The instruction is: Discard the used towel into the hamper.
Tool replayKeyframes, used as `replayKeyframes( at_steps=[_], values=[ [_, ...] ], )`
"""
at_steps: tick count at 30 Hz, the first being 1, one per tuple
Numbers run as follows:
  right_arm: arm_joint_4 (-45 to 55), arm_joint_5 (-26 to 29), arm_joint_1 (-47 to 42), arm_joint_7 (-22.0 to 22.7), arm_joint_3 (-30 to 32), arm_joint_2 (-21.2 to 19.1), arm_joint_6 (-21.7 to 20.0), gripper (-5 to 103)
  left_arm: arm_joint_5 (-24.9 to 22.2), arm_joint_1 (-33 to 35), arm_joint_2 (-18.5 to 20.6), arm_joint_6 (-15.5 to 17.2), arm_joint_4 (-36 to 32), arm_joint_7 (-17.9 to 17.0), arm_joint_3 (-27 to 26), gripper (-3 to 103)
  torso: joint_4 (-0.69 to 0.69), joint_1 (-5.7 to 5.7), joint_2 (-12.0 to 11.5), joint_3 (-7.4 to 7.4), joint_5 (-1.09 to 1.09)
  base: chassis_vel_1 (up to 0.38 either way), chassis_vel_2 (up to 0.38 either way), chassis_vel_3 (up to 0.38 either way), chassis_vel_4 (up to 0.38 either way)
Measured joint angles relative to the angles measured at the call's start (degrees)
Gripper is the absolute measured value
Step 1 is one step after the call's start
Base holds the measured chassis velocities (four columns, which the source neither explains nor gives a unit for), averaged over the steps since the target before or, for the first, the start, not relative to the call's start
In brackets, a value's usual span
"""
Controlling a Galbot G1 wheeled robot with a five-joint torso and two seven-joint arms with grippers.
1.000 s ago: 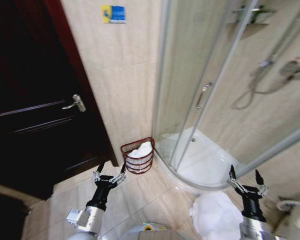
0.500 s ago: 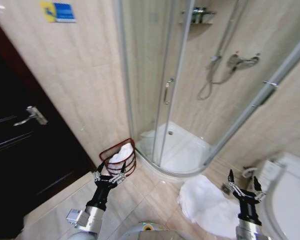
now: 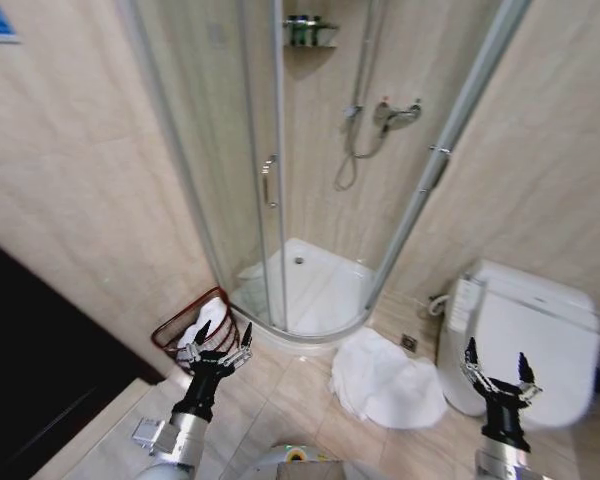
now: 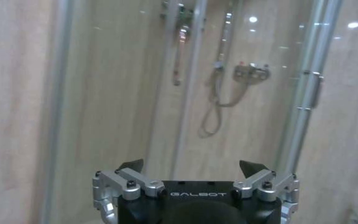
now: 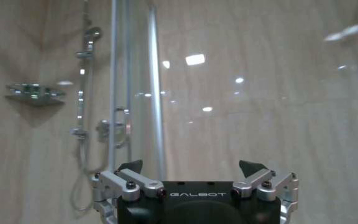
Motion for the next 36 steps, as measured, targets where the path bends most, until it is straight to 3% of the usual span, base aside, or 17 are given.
replayKeyframes(
  at_steps=[18,27,36],
  values=[
    [-0.27,-0.01,-0.16,-0.46,-0.04,0.06,0.64,100,0.00,0.00,0.00,0.00,0.00,0.00,0.00,100,-0.01,-0.12,-0.27,-0.12,0.00,-0.123,-0.130,-0.129,-0.125],
    [-0.52,-0.01,-0.49,-0.57,-0.42,0.08,1.04,100,0.00,0.00,0.00,0.00,0.00,0.00,0.00,100,-0.02,-1.32,-2.83,-1.49,0.01,-0.106,-0.112,-0.092,-0.096],
    [-0.82,-0.15,-0.41,-1.00,-0.95,0.18,1.05,100,0.00,0.00,0.00,0.00,0.00,0.00,0.00,100,0.01,-1.58,-3.42,-1.84,0.00,0.000,0.000,0.000,0.000]
  ],
)
